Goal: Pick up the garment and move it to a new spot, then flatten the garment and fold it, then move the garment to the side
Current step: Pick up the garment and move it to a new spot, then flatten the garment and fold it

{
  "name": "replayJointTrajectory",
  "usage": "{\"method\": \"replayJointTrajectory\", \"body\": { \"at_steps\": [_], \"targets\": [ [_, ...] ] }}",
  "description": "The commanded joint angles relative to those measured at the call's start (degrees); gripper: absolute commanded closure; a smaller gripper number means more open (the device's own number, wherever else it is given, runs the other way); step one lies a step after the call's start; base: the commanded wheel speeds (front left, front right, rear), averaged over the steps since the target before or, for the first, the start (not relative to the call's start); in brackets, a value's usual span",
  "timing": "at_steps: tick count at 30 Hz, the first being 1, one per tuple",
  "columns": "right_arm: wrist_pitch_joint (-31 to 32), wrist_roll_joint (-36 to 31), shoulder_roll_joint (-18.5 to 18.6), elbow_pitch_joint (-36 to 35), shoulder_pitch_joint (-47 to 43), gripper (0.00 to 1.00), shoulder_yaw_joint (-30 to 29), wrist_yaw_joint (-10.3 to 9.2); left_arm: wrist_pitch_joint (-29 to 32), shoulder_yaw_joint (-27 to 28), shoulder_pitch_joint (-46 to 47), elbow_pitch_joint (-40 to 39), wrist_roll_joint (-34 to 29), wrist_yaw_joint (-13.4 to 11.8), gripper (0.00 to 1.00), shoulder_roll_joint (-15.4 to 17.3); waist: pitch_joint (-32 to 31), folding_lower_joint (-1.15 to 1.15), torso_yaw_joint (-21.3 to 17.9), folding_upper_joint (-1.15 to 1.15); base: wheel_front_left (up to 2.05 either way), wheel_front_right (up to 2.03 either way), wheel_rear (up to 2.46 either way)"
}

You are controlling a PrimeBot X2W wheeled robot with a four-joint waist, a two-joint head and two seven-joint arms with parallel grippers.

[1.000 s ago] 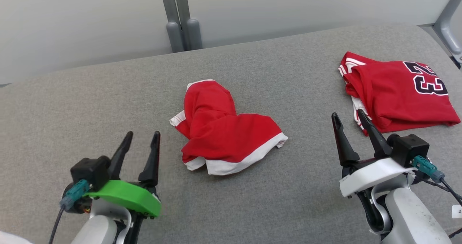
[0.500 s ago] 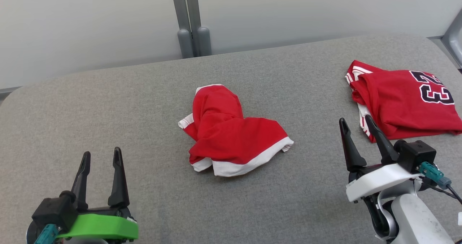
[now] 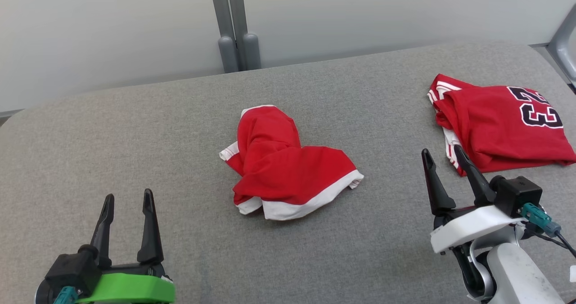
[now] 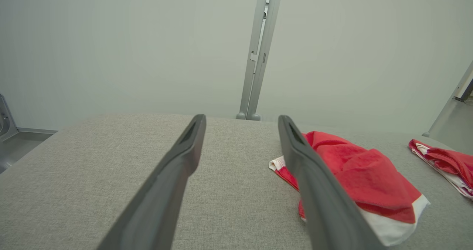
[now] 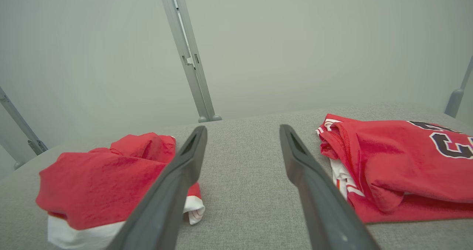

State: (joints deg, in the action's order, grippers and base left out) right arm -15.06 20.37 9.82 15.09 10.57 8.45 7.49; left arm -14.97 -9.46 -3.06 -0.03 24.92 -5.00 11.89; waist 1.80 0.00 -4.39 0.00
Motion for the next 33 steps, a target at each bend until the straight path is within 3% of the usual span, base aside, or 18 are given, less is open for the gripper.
{"method": "replayJointTrajectory", "body": {
  "at_steps": [1, 14, 28, 33],
  "targets": [
    [-0.1, 0.0, 0.2, 0.2, -0.1, 0.0, 0.1, 0.01, -0.3, 0.5, -0.5, 0.2, -0.5, 0.4, 0.0, -0.2, 0.0, 0.0, -0.1, 0.0, 0.0, 0.0, 0.0],
    [-0.1, 0.0, 0.3, -0.1, 0.1, 0.0, 0.0, 0.01, 0.1, 0.5, 1.6, 2.8, -2.3, 3.3, 0.0, -1.9, 0.6, 0.0, -0.1, 0.0, 0.0, 0.0, 0.0],
    [-0.1, 0.1, 0.0, 0.1, 2.2, 0.0, 0.6, 0.01, 23.5, -6.5, 10.7, 15.3, 7.6, 10.3, 0.0, -2.8, 2.6, 0.0, -3.2, 0.0, 0.0, 0.0, 0.0],
    [-0.1, 0.2, -0.2, -0.1, 2.8, 0.0, 0.6, 0.0, 28.2, -8.7, 13.8, 18.0, 9.3, 11.4, 0.0, -1.9, 3.8, 0.0, -4.5, 0.0, 0.0, 0.0, 0.0]
  ]
}}
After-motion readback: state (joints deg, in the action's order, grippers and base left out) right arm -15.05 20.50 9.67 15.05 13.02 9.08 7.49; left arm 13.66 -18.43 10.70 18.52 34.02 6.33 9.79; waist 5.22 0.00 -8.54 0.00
